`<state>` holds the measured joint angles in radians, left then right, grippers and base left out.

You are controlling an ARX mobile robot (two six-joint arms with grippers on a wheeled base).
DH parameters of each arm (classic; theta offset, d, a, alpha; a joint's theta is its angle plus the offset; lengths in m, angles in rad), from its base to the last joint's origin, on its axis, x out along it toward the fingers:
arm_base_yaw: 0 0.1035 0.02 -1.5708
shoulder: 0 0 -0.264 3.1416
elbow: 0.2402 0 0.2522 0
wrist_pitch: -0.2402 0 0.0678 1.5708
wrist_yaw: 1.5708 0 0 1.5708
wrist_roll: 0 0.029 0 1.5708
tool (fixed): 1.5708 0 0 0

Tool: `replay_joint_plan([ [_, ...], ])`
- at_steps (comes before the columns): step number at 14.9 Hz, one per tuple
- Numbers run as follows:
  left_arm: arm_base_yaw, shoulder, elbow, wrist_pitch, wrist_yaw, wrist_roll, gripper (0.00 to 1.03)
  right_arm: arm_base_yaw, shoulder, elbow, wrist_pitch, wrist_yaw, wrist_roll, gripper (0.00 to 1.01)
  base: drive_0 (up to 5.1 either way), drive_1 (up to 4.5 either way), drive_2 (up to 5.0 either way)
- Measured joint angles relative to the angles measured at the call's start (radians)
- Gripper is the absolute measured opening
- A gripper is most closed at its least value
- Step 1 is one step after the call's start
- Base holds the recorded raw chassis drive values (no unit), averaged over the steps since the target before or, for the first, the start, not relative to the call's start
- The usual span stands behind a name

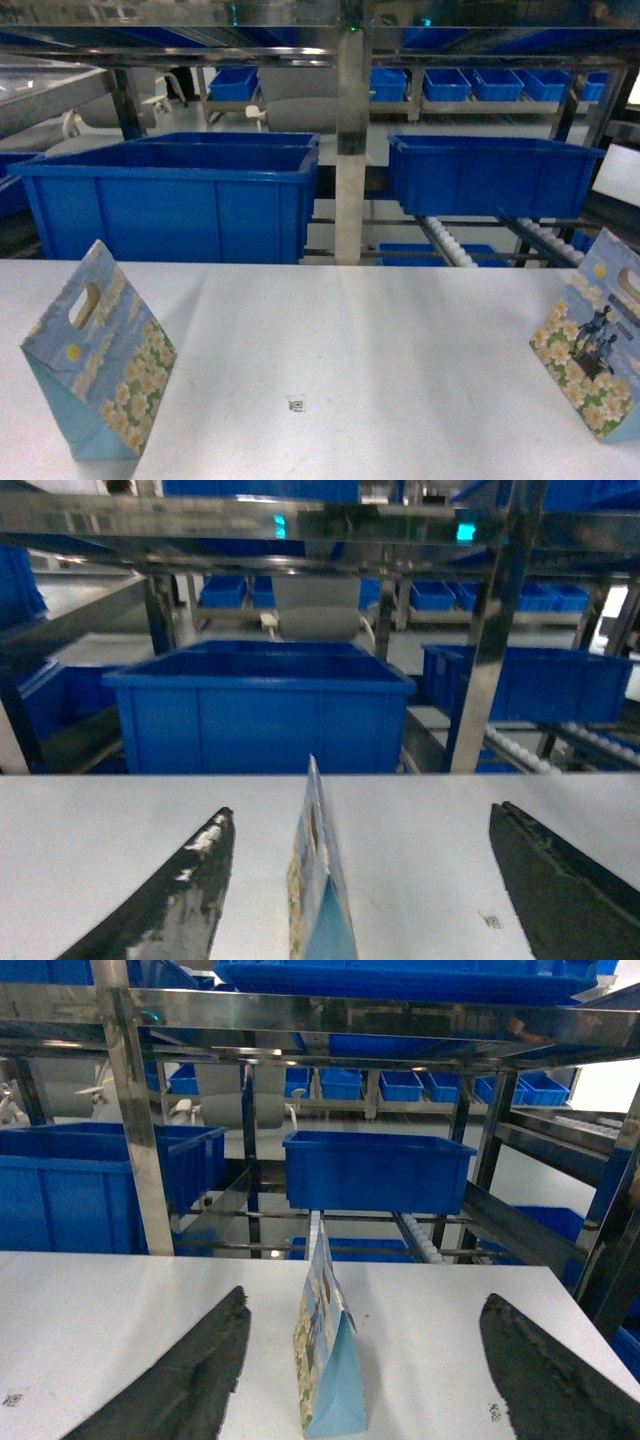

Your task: Move flower gift bag to table near conveyor

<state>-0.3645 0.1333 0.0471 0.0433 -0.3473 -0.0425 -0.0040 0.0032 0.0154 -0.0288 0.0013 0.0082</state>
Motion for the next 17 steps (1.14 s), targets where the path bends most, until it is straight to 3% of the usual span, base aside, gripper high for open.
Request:
replay_joint_plan([
  [2,0.117,-0.068,-0.008,-0.016,0.085,0.023,0.54,0.000,0.003,-0.002,0.022,-0.002,-0.003,0.51,0.0,0.00,0.0],
  [5,0.236,-0.121,-0.032,-0.043,0.227,0.027,0.12,0.004,0.002,-0.002,0.025,-0.002,-0.005,0.08,0.0,0.00,0.0],
  [6,0.340,-0.122,-0.032,-0.049,0.319,0.025,0.01,0.004,0.002,-0.002,0.025,-0.002,-0.007,0.02,0.0,0.00,0.0],
  [7,0.374,-0.122,-0.032,-0.046,0.327,0.027,0.02,0.004,0.002,-0.002,0.024,-0.002,-0.008,0.02,0.0,0.00,0.0],
  [12,0.362,-0.122,-0.032,-0.047,0.347,0.029,0.02,0.004,0.002,-0.002,0.025,-0.002,-0.010,0.02,0.0,0.00,0.0],
  [13,0.362,-0.122,-0.032,-0.047,0.347,0.028,0.09,0.004,0.002,-0.002,0.025,-0.002,-0.009,0.15,0.0,0.00,0.0],
  [17,0.362,-0.122,-0.032,-0.047,0.347,0.028,0.62,0.004,0.002,-0.002,0.025,-0.002,-0.009,0.68,0.0,0.00,0.0],
])
